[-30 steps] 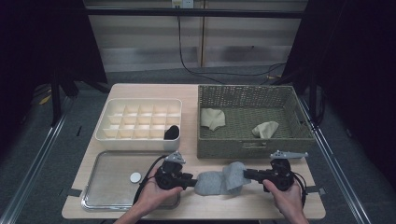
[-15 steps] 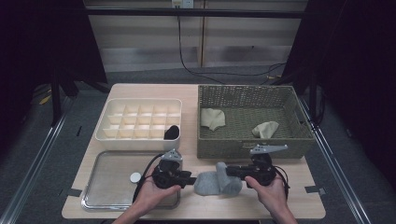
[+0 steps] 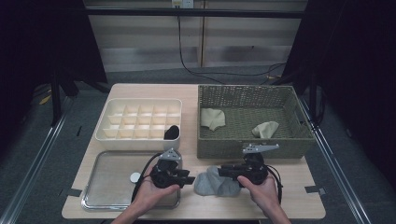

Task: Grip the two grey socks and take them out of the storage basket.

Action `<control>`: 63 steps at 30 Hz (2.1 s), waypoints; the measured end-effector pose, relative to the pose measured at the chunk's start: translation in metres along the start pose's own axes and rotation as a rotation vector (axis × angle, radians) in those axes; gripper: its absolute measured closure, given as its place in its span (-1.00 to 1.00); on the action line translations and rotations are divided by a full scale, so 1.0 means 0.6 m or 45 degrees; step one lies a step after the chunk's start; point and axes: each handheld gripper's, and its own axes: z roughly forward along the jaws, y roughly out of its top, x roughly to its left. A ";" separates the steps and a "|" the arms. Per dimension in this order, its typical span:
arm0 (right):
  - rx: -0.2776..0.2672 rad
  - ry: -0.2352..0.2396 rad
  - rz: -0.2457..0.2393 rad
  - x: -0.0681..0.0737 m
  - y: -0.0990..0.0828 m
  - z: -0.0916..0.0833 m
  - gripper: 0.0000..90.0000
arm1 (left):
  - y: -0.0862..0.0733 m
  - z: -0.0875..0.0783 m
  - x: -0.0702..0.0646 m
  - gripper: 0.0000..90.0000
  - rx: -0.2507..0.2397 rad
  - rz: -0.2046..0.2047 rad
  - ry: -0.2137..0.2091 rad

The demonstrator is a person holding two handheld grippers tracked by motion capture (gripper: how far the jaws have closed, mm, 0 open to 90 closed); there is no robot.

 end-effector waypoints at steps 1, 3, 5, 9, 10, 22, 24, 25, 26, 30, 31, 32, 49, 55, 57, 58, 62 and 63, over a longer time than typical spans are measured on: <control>-0.005 0.001 -0.009 0.000 0.000 -0.001 0.63 | 0.000 0.000 0.000 0.35 -0.003 -0.004 -0.001; -0.007 -0.011 -0.006 -0.001 -0.001 -0.003 0.63 | -0.001 -0.002 0.002 0.34 -0.007 -0.003 0.000; -0.003 -0.020 -0.001 -0.005 -0.003 -0.006 0.67 | -0.001 -0.005 0.004 0.33 -0.009 -0.002 0.002; 0.001 -0.042 0.018 -0.014 -0.011 -0.017 0.68 | -0.001 -0.013 0.008 0.30 -0.030 -0.016 0.002; 0.011 -0.053 0.019 -0.017 -0.014 -0.019 0.68 | -0.001 -0.015 0.010 0.29 -0.031 -0.015 0.003; 0.058 -0.140 0.060 -0.047 -0.047 -0.035 0.66 | 0.023 -0.006 -0.012 0.49 -0.025 0.029 -0.046; 0.067 -0.142 0.063 -0.049 -0.051 -0.036 0.63 | 0.028 -0.002 -0.016 0.46 -0.011 0.037 -0.046; 0.065 -0.141 0.064 -0.049 -0.052 -0.036 0.62 | 0.029 -0.001 -0.017 0.42 -0.014 0.031 -0.054; 0.062 -0.139 0.064 -0.049 -0.053 -0.036 0.62 | 0.027 0.001 -0.017 0.36 -0.020 0.024 -0.060; 0.073 -0.138 0.057 -0.049 -0.059 -0.033 0.58 | 0.020 0.008 -0.014 0.16 -0.037 -0.018 -0.061; 0.083 -0.142 0.055 -0.050 -0.059 -0.032 0.59 | 0.020 0.010 -0.013 0.08 -0.041 -0.012 -0.074; 0.083 -0.140 0.058 -0.051 -0.060 -0.031 0.58 | 0.020 0.013 -0.013 0.07 -0.041 -0.010 -0.074; 0.166 -0.174 0.045 -0.053 -0.071 -0.016 0.45 | 0.004 0.037 0.006 0.81 0.083 0.000 0.004; 0.199 -0.190 0.021 -0.055 -0.075 -0.006 0.62 | -0.001 0.036 0.012 0.73 0.093 -0.027 0.015; 0.194 -0.211 0.021 -0.055 -0.075 -0.006 0.77 | -0.001 0.030 0.014 0.70 0.084 -0.028 0.012; 0.188 -0.205 0.033 -0.054 -0.075 -0.008 0.86 | -0.002 0.030 0.013 0.73 0.070 -0.035 -0.002; 0.165 -0.193 0.029 -0.050 -0.073 -0.015 0.94 | 0.002 0.025 0.008 0.90 0.053 -0.032 -0.027; 0.163 -0.187 0.031 -0.049 -0.072 -0.017 0.94 | 0.003 0.023 0.007 0.90 0.056 -0.030 -0.033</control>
